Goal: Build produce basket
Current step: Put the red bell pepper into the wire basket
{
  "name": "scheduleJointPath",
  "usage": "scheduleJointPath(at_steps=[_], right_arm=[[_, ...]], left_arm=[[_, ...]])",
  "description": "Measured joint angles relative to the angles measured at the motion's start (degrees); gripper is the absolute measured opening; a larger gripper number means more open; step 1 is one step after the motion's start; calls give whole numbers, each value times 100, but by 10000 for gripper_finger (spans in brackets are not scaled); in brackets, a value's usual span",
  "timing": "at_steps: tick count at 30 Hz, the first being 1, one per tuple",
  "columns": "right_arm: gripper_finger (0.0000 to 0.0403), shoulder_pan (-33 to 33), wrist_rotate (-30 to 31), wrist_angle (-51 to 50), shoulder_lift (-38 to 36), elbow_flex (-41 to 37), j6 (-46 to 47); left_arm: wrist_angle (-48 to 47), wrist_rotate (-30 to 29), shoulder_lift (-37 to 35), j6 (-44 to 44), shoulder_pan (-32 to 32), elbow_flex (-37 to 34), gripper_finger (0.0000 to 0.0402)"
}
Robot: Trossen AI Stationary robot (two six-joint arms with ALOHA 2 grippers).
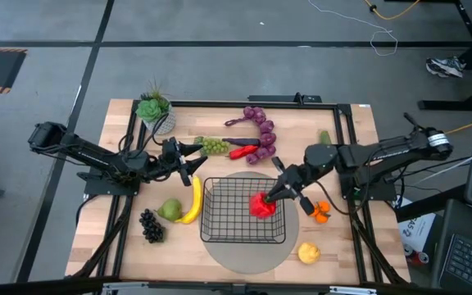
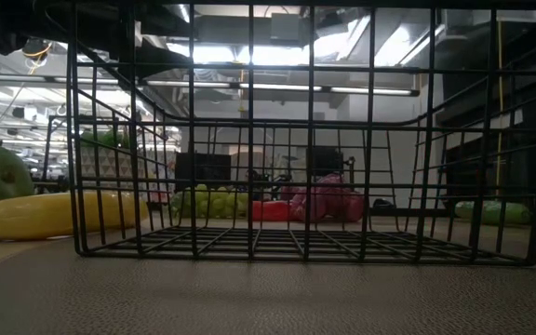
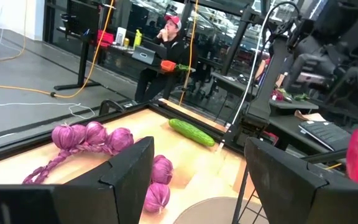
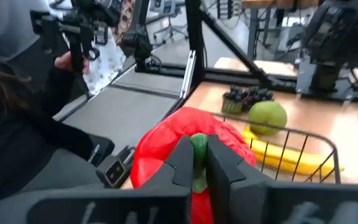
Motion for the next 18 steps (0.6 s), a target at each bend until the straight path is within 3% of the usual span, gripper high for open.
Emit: scheduleJointPath(at_steps=[11, 18], right_arm=[[61, 52, 15, 42, 102, 0, -2], [59, 48, 1096, 52, 102, 0, -5]], left_arm=[[1, 2, 0, 0, 1, 0, 247], [0, 0, 0, 0, -1, 0, 247]])
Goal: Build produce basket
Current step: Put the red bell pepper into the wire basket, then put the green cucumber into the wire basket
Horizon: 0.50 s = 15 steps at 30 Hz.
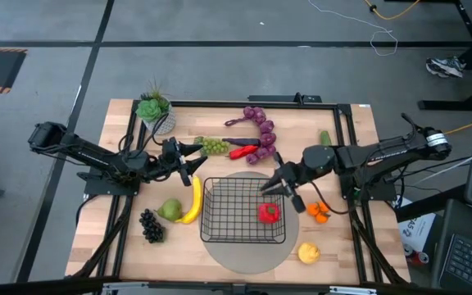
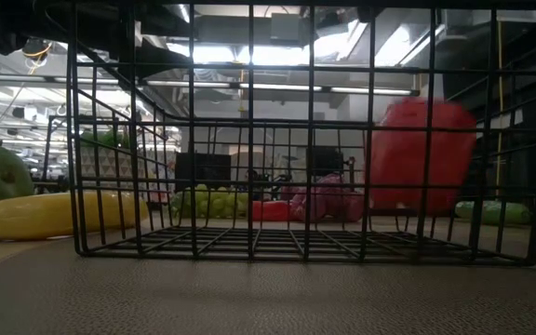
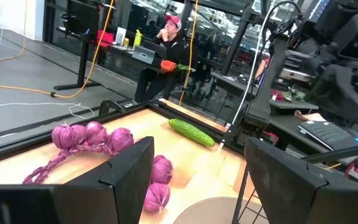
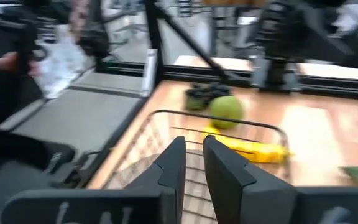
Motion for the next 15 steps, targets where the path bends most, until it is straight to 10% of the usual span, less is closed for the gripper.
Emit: scheduleJointPath(at_steps=[15], right_arm=[[61, 4, 153, -1, 0, 0, 29]], left_arm=[[0, 2, 0, 0, 1, 0, 247]])
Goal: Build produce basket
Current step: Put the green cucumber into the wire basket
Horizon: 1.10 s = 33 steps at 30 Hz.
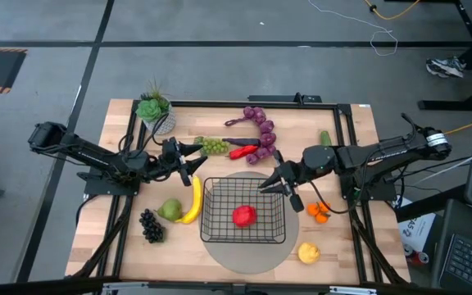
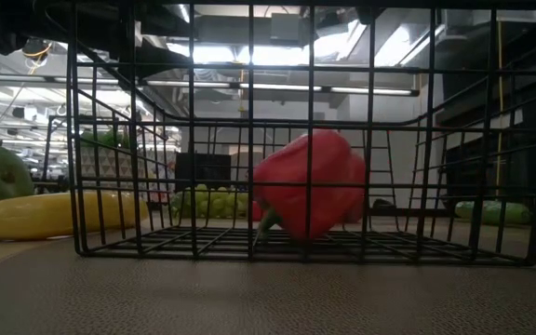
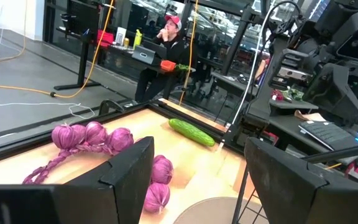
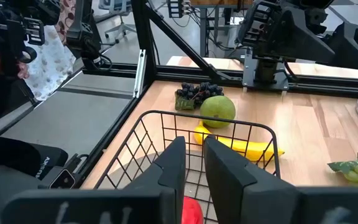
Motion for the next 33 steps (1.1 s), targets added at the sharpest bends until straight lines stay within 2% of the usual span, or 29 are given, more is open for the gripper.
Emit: scheduleJointPath(at_steps=[4, 7, 12, 19, 22, 24, 29, 31, 33], right_arm=[[61, 0, 47, -9, -7, 0, 54], [61, 0, 393, -59, -183, 0, 433], [61, -17, 966, -694, -923, 2, 558], [61, -14, 1467, -1729, -2118, 9, 788], [61, -11, 2330, -2148, -2411, 11, 959], [61, -11, 3210, -2537, -2505, 11, 1205], [61, -17, 6214, -3715, -2465, 11, 2576], [61, -23, 6730, -4214, -2380, 11, 3265], [60, -80, 6739, -4552, -2291, 11, 3772]], left_arm=[[0, -2, 0, 0, 1, 0, 247], [0, -2, 0, 0, 0, 0, 247], [0, -2, 0, 0, -1, 0, 247], [0, -2, 0, 0, 0, 0, 247], [0, -1, 0, 0, 1, 0, 247], [0, -2, 0, 0, -1, 0, 247], [0, -2, 0, 0, 1, 0, 247], [0, -1, 0, 0, 0, 0, 247], [0, -2, 0, 0, 1, 0, 247]])
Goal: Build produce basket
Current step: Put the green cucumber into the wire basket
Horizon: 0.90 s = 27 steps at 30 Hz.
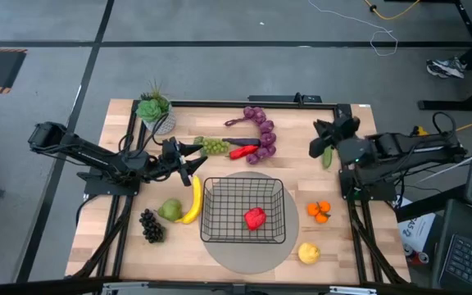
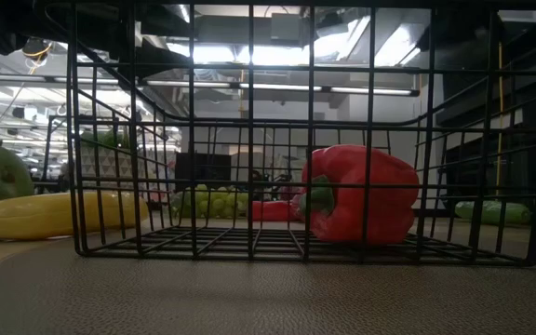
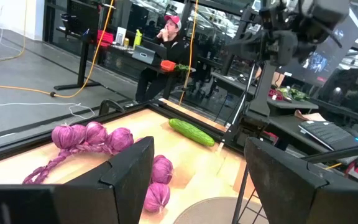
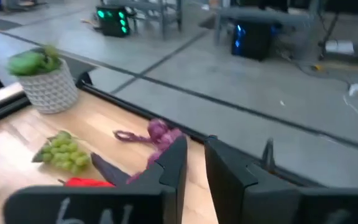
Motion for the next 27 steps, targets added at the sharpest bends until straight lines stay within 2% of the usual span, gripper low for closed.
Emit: scheduleJointPath(at_steps=[3, 7, 15, 22, 27], right_arm=[[53, -176, -191, -222, 191, 0, 394], [40, -685, -461, -418, 462, 0, 420], [4, -2484, -1809, -1264, 848, -2, 96], [11, -3806, -3531, -1749, 1114, -2, -21], [7, -4151, -3514, -1867, 1336, -2, -950]], left_arm=[[0, 2, 0, 0, -2, 0, 247], [0, 0, 0, 0, 0, 0, 247], [0, 2, 0, 0, -2, 0, 247], [0, -1, 0, 361, 37, 0, 247], [0, -1, 0, 638, 37, 0, 247]])
